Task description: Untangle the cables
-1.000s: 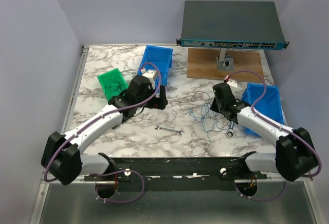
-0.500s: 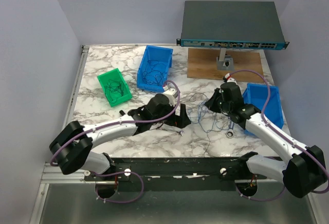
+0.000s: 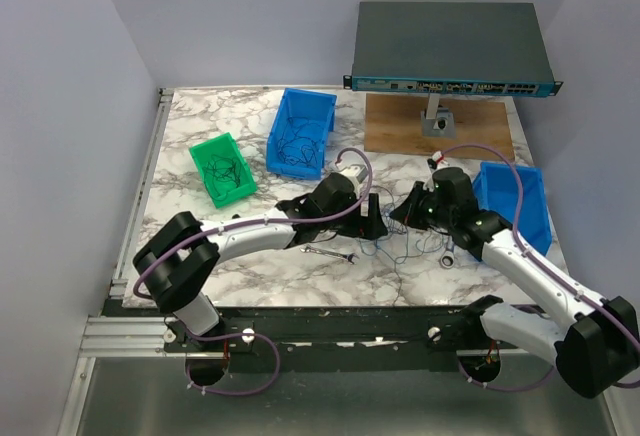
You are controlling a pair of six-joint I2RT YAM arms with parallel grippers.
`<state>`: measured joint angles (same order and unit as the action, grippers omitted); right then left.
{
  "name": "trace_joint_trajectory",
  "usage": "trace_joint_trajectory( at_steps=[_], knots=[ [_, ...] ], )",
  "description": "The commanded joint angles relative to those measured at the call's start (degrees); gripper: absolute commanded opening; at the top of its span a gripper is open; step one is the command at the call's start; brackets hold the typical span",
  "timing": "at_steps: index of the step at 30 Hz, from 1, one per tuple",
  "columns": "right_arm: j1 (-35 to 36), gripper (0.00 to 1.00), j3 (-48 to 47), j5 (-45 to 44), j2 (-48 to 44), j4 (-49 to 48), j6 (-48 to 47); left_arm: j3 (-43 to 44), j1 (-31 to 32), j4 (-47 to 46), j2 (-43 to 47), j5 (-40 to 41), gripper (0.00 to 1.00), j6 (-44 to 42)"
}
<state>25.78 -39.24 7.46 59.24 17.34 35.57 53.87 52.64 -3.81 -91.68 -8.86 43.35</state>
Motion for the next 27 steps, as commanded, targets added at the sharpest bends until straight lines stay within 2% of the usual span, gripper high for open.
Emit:
trace_joint_trajectory(
  at_steps=[1, 7, 10, 13, 16, 18, 19, 21, 24, 25, 27],
  knots=[
    [0.0, 0.01, 3.1, 2.8, 0.8, -1.4, 1.1, 1.7, 1.9, 2.6, -1.1, 0.1, 0.84, -1.4],
    [0.0, 0.01, 3.3, 3.6, 1.0, -3.2, 2.3, 7.7, 4.8, 10.1, -6.4, 4.4, 0.69, -5.0],
    [0.0, 0.01, 2.4, 2.5, 1.3, -3.0, 2.4, 9.5, 5.8, 12.0, -8.9, 6.5, 0.66, -4.2],
    [0.0, 0.01, 1.5, 1.3, 1.8, -2.3, 2.4, 9.3, 6.5, 12.3, -9.8, 8.4, 0.58, -2.6],
    [0.0, 0.03, 1.5, 1.4, 2.2, -2.6, 2.5, 8.7, 6.5, 12.5, -10.0, 12.0, 0.36, -2.4],
    [0.0, 0.07, 1.8, 1.1, 2.3, -2.6, 2.5, 9.0, 6.5, 13.5, -9.9, 13.7, 0.11, -3.0],
    [0.0, 0.10, 1.9, 0.5, 2.1, -2.6, 2.3, 8.9, 6.5, 14.1, -9.7, 14.8, 0.00, -3.1],
    [0.0, 0.18, 1.8, -2.0, 2.0, -1.8, 2.0, 7.3, 6.5, 13.3, -8.0, 16.6, 0.00, -3.3],
    [-0.1, 0.55, 1.4, -7.1, 1.3, 0.3, 0.4, 4.8, 6.1, 11.8, -4.4, 17.6, 0.00, -4.6],
    [-0.1, 0.65, 1.6, -9.4, 1.1, 0.6, 0.0, 4.4, 5.9, 11.7, -3.7, 17.1, 0.00, -5.0],
    [-0.1, 0.74, 2.0, -12.0, 0.8, 0.9, -0.7, 4.3, 5.1, 12.1, -3.0, 15.7, 0.00, -5.4]
  ],
)
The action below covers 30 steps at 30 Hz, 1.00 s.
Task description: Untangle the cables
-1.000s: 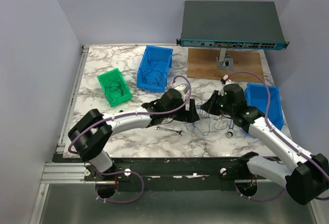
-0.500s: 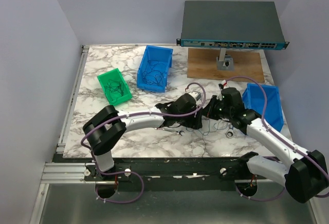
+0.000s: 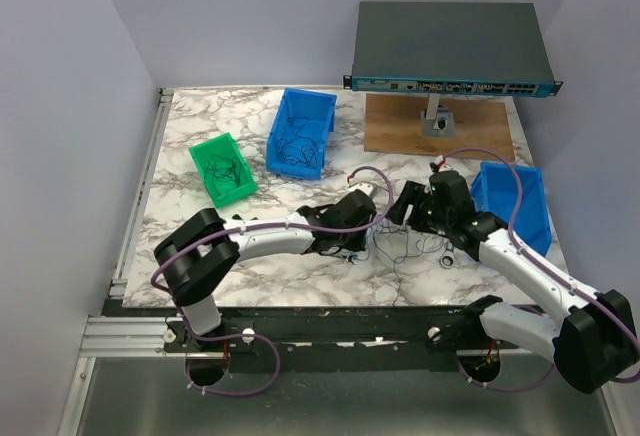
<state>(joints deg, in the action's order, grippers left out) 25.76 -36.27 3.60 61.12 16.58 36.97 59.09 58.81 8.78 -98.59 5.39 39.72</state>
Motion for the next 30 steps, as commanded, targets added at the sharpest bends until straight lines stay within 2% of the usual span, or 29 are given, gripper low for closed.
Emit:
trace_joint_trajectory(
  at_steps=[1, 5, 8, 14, 16, 18, 19, 21, 25, 30],
  knots=[
    [-0.1, 0.75, -0.7, -8.9, -1.1, 1.6, -2.5, -1.1, -1.4, -0.6, 4.1, 0.7, 0.00, -1.9],
    [-0.1, 0.75, 0.3, -10.2, 0.0, 1.0, -3.7, -2.8, -2.3, -1.3, 5.4, -0.3, 0.00, -1.8],
    [-0.1, 0.70, 1.6, -8.3, 1.9, -1.6, -4.7, -4.5, -3.4, -2.7, 6.9, -1.7, 0.00, -1.6],
    [-0.1, 0.65, 0.2, -4.1, 10.9, -6.3, -6.1, -6.5, -5.1, -4.1, 9.0, -4.0, 0.00, -1.6],
    [-0.1, 0.59, -0.9, -4.0, 13.9, -7.5, -6.3, -6.7, -5.5, -3.9, 9.8, -4.0, 0.00, -1.8],
    [-0.1, 0.46, -2.0, -4.3, 16.0, -7.3, -6.1, -7.3, -5.9, -3.7, 11.1, -4.1, 0.00, -2.0],
    [-0.1, 0.33, -2.7, -5.7, 16.3, -7.1, -5.7, -7.7, -6.1, -3.5, 12.0, -4.1, 0.00, -2.0],
    [-0.1, 0.17, -3.2, -10.0, 15.0, -6.0, -5.0, -9.1, -7.0, -2.9, 14.5, -4.0, 0.00, -2.3],
    [-0.2, 0.15, -4.4, -19.9, 9.4, -3.1, -4.5, -12.1, -11.0, 0.0, 22.4, -3.4, 0.00, -4.1],
    [-0.5, 0.19, -7.3, -29.4, 6.9, 2.3, -3.7, -12.7, -19.1, 9.6, 37.9, -0.2, 0.00, -8.3]
  ],
)
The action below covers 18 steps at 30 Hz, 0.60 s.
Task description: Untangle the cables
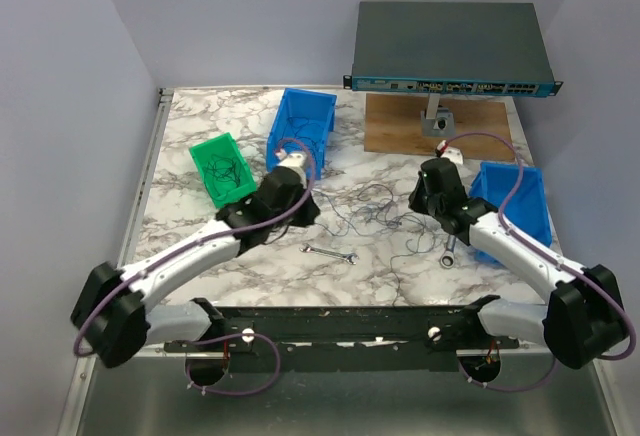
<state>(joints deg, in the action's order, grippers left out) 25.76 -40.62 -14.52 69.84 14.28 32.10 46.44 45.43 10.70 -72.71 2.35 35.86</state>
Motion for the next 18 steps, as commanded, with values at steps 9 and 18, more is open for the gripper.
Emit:
trace_joint_trajectory(
  at_steps=[9, 18],
  knots=[
    [-1.5, 0.31, 1.1, 3.7, -2.3, -2.6, 0.2, 5.5, -13.1, 18.2, 27.3, -3.0, 0.00, -8.0],
    [-0.4, 0.80, 2.5, 31.4, -1.6, -13.1, -7.0, 8.1, -13.1, 19.6, 25.2, -7.8, 0.00, -10.1]
  ],
)
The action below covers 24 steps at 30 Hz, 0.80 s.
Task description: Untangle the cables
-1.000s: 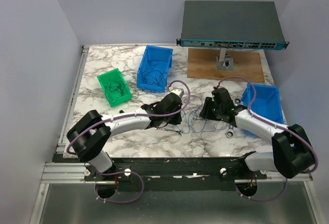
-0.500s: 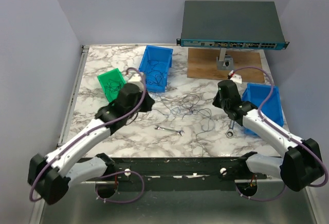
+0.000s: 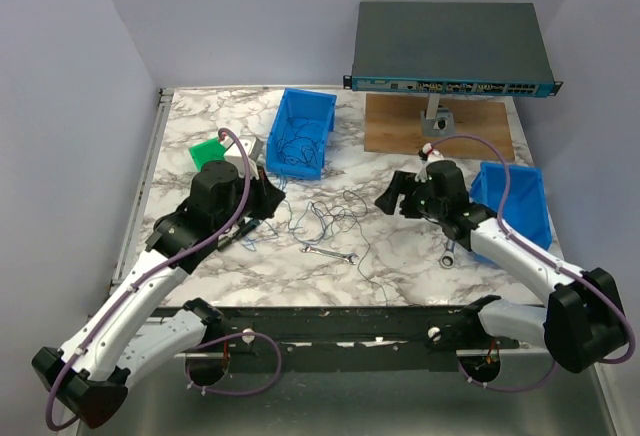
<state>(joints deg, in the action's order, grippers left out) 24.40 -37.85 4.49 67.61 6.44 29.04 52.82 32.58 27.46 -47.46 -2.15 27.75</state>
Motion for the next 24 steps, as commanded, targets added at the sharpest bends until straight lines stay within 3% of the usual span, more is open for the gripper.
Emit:
trace_joint_trajectory(
  at_steps=[1, 11, 17, 19, 20, 23, 24],
  knots=[
    [1.8, 0.80, -0.6, 12.8, 1.2, -5.5, -4.3, 2.3, -0.3, 3.1, -0.1, -3.4, 0.00, -2.3],
    [13.9, 0.90, -7.2, 0.9, 13.1, -5.6, -5.1, 8.0, -0.4, 6.7, -1.0, -4.3, 0.00, -3.6],
    [17.7, 0.78, -12.5, -4.1, 24.2, -8.7, -4.1, 9.9, -0.4, 8.5, -1.3, -5.1, 0.00, -4.1],
    [18.1, 0.71, -13.7, -6.9, 27.1, -9.9, -3.3, 11.1, -0.4, 9.5, -1.6, -5.3, 0.00, -4.6],
    [18.1, 0.63, -14.1, -7.9, 28.5, -10.2, -2.6, 11.8, -0.4, 10.2, -1.8, -5.2, 0.00, -4.8],
    [18.1, 0.29, -16.0, -11.9, 31.0, -8.4, 0.0, 15.0, -0.5, 12.7, -2.2, -2.9, 0.00, -6.4],
    [18.1, 0.13, -16.0, -14.3, 30.9, -7.3, 1.6, 16.3, -0.6, 14.2, -2.4, -0.7, 0.00, -7.1]
  ],
)
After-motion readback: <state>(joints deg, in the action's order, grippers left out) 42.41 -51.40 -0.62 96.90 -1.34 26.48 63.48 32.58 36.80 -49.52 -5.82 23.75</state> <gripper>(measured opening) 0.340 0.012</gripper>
